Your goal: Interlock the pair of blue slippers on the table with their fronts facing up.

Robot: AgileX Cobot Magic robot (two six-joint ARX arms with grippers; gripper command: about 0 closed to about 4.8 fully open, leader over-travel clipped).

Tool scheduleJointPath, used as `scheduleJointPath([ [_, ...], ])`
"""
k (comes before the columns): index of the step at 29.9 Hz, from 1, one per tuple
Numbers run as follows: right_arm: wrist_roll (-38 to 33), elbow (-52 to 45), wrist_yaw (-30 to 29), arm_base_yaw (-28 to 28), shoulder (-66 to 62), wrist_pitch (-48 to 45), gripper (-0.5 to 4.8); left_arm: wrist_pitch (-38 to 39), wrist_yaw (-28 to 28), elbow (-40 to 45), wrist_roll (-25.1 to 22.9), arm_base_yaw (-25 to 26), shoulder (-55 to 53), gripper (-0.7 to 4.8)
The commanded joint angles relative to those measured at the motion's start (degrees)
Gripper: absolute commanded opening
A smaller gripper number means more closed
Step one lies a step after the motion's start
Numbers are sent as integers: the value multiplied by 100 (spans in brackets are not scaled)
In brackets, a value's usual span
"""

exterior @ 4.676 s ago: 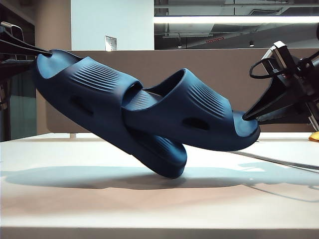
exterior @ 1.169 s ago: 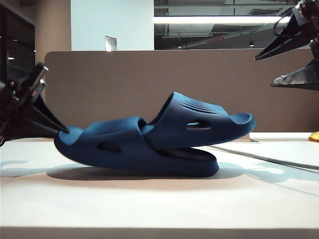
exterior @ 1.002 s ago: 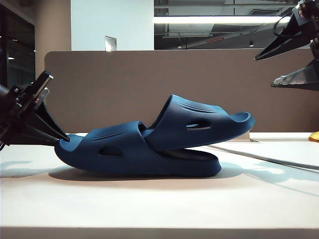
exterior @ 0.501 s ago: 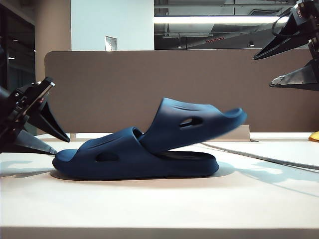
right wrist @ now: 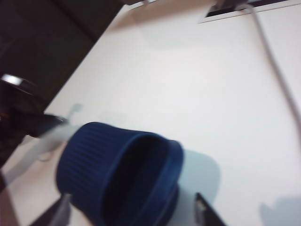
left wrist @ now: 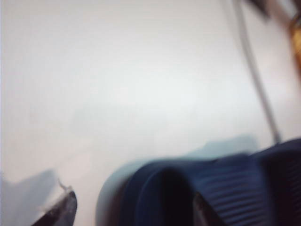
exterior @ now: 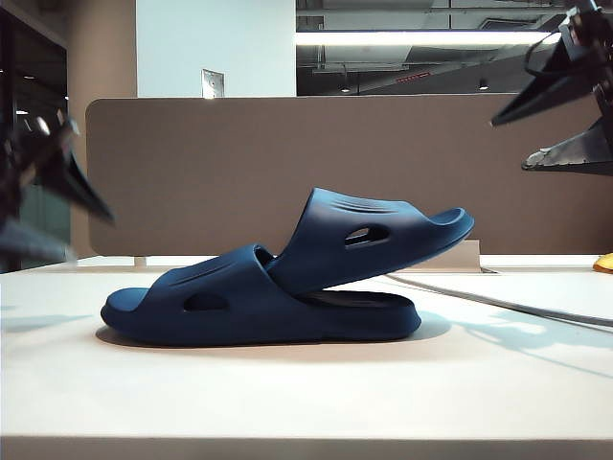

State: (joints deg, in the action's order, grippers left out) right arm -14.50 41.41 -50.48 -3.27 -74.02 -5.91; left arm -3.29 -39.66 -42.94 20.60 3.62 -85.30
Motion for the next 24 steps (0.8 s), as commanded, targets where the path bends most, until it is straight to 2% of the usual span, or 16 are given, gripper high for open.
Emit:
scheduleJointPath([
  [1,101,31,216,4,66,-50,322,-719,-304,-63,221,186,785,293],
  [3,92,31,238,7,155,-79,312,-1080,-299,-63,223,188,1405,239],
  [6,31,31,240,7,518,-125,300,-1565,-256,-63,496,184,2413,203],
  [8,-76,31,240,4,916,-168,263,-1698,-229,-61,667,186,2942,188],
  [12,-262,31,354,2,1510,-166,250,-1556,-240,-59,608,188,3539,54],
  [13,-374,31,417,-2,1788,-146,206,-1399,-238,-59,570,181,3733,24],
  [15,-553,31,448,-2,2247,-142,164,-1178,-232,-59,494,181,4015,16],
  [17,-654,31,448,-2,2677,-94,137,-901,42,-59,297,181,4378,-2],
  [19,-645,31,452,-2,3067,162,80,-540,264,-59,79,181,4876,-4],
  [22,-424,28,608,0,3477,780,74,-31,278,-59,-221,181,5512,-4],
  [24,-186,28,782,7,3727,1231,74,562,588,-59,-450,181,6024,-4],
])
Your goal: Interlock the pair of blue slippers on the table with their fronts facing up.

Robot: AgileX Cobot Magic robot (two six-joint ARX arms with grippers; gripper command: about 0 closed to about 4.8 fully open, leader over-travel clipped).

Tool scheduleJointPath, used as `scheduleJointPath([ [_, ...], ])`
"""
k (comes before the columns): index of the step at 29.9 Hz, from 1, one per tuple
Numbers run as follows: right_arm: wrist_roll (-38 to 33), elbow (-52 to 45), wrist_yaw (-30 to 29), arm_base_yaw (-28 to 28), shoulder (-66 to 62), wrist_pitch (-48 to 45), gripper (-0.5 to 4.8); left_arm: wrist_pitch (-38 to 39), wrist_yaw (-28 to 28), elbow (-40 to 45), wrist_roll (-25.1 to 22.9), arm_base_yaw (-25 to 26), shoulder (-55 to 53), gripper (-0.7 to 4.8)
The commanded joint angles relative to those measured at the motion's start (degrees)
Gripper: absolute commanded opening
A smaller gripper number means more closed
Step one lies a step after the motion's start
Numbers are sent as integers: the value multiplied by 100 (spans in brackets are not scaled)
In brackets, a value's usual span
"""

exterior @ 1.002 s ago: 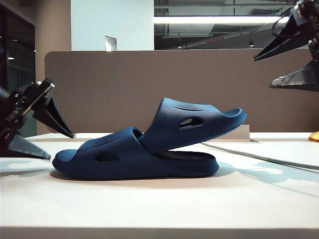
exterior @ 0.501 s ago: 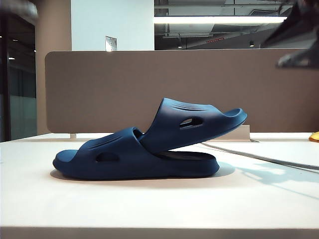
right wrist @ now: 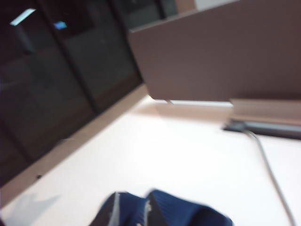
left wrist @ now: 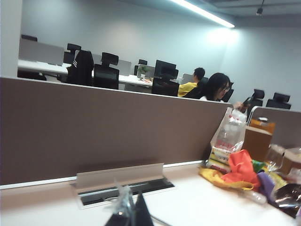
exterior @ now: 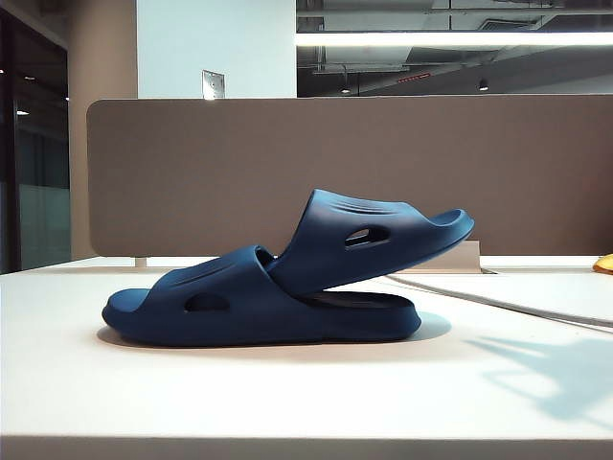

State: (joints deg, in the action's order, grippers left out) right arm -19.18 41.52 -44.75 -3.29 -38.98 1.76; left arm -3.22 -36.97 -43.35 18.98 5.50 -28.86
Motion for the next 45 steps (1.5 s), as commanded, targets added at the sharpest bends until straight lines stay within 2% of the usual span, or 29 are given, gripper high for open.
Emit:
scheduleJointPath([
  [1,369,17,376,9,393,686,74,887,509,-17,-420,-7,614,-4],
  [5,782,15,1193,11,1165,1364,70,1784,1060,107,-551,-7,1226,-4],
  [9,975,9,1847,11,1941,1976,51,1912,1123,651,-483,-28,1482,-4],
  [14,1056,-254,1926,13,2356,2385,53,1843,1445,1213,-483,-299,1727,-4],
  [22,675,-1432,1987,9,3283,2326,52,1950,2181,1451,-542,-680,1884,-4],
  [24,516,-1692,2286,7,3676,2334,34,1967,2380,1574,-573,-769,1884,-4],
  [25,313,-1803,2697,7,3901,2299,0,1965,2459,1707,-573,-798,1884,-4],
  [29,225,-1888,3414,4,3873,2326,-6,1893,2531,2247,-525,-798,1930,-4],
  [36,229,-2599,3786,11,3873,1759,-6,1628,3027,2562,-518,-800,1985,-4],
  [40,229,-2881,3956,13,3875,1567,-6,1576,3287,2747,-680,-800,1985,-4],
  [45,225,-2916,4459,13,3875,1628,-6,1381,3331,3069,-529,-800,1982,-4],
])
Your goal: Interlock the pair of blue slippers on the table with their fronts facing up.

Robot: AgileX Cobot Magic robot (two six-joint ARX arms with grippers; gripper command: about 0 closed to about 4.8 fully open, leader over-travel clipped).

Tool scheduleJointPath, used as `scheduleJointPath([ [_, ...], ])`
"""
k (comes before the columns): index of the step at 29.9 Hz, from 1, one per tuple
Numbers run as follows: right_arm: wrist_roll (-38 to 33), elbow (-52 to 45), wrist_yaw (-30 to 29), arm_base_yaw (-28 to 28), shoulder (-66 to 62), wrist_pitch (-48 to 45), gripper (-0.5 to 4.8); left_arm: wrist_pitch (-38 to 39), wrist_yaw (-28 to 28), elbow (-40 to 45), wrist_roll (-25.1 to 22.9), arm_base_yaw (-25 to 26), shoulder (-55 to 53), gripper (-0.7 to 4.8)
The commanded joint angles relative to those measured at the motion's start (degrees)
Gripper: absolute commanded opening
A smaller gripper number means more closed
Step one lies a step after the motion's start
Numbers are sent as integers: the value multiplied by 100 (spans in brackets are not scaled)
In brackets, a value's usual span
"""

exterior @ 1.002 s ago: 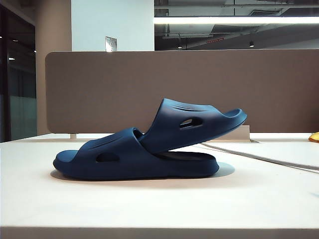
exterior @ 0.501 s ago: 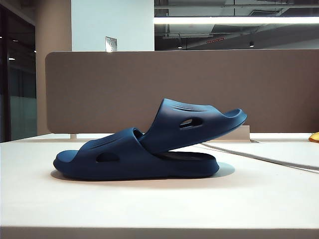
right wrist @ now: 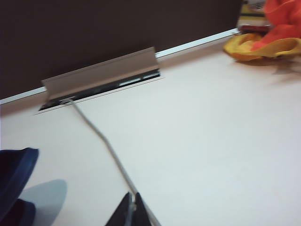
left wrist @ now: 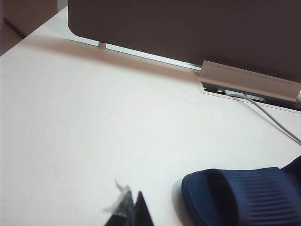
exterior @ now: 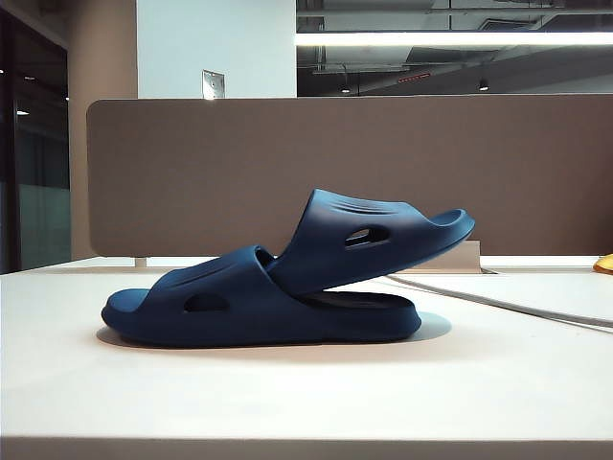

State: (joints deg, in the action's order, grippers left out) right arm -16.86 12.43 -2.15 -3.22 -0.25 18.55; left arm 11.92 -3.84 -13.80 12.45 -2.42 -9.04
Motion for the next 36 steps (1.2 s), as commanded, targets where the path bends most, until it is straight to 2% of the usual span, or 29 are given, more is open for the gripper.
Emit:
scheduleJointPath([
  [1,-4,-7,258,9,2,-28,-6,-131,17,160,219,-9,0,-4],
  [7,-11,-188,350,9,2,-13,-6,-173,9,404,302,-9,0,-4],
  [10,-721,-439,319,9,2,74,-4,-164,-4,404,302,-9,0,-4],
  [15,-1036,-654,199,11,4,109,-5,96,11,431,295,-9,-2,-4],
  [18,-835,-695,155,11,4,85,-5,105,4,492,302,-9,-7,-4],
  [26,227,-756,168,11,4,-63,-5,57,7,745,299,-9,-4,-4],
  [33,378,-911,203,13,4,-256,-5,-306,-164,1106,293,-9,-4,-4],
  [36,538,-1010,203,39,2,-251,-5,-452,-162,1180,46,-9,0,-4],
])
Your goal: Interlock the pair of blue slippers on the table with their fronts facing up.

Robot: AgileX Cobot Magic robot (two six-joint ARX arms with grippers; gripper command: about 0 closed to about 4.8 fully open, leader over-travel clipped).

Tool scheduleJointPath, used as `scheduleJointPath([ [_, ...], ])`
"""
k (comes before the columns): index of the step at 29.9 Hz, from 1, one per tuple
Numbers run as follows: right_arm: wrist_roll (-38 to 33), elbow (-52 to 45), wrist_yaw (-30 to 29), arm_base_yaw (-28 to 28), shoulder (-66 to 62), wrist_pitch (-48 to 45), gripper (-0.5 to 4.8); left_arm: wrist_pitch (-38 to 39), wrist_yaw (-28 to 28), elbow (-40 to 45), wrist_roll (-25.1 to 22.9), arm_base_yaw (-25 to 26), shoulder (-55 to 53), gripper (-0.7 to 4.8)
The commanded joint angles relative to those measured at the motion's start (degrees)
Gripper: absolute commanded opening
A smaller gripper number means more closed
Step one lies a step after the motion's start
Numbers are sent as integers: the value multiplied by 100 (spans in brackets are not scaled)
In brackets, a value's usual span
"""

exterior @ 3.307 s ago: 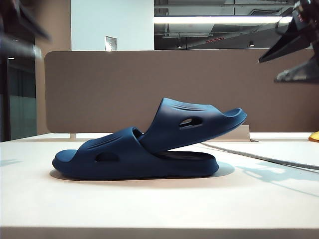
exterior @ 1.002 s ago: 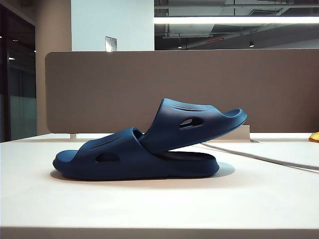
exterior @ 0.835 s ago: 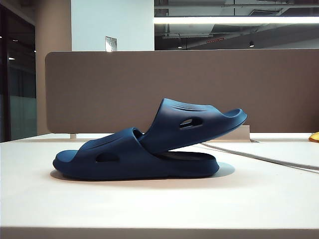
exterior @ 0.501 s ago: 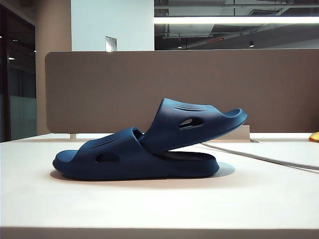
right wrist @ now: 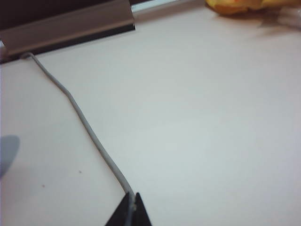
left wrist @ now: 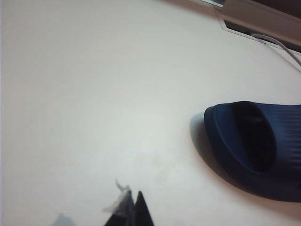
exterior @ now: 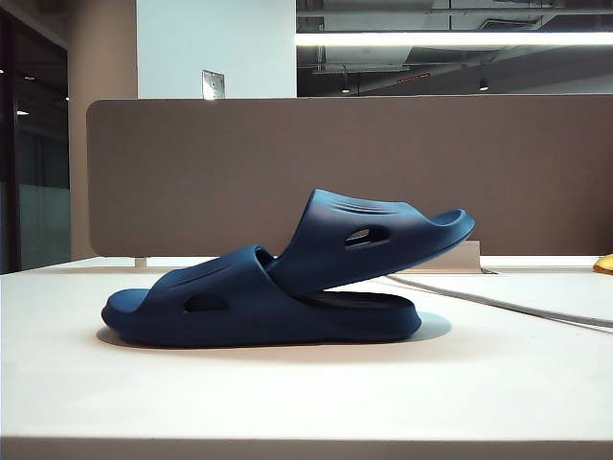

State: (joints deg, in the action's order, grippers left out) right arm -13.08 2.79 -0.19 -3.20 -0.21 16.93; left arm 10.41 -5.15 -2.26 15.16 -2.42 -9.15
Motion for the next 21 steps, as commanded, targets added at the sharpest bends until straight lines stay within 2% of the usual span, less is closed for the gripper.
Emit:
scheduleJointPath([
  [1,212,-44,11,76,2,-103,-5,-326,-22,26,-341,-9,11,-4],
  [11,1043,-59,208,833,2,-140,-5,-378,2,173,-833,-9,13,-4],
  [17,1165,-63,326,1204,2,-160,-5,-369,-31,173,-1025,-11,13,-4],
  [21,1161,-63,267,1340,2,-162,-5,-361,-422,173,-1025,-13,11,-4],
])
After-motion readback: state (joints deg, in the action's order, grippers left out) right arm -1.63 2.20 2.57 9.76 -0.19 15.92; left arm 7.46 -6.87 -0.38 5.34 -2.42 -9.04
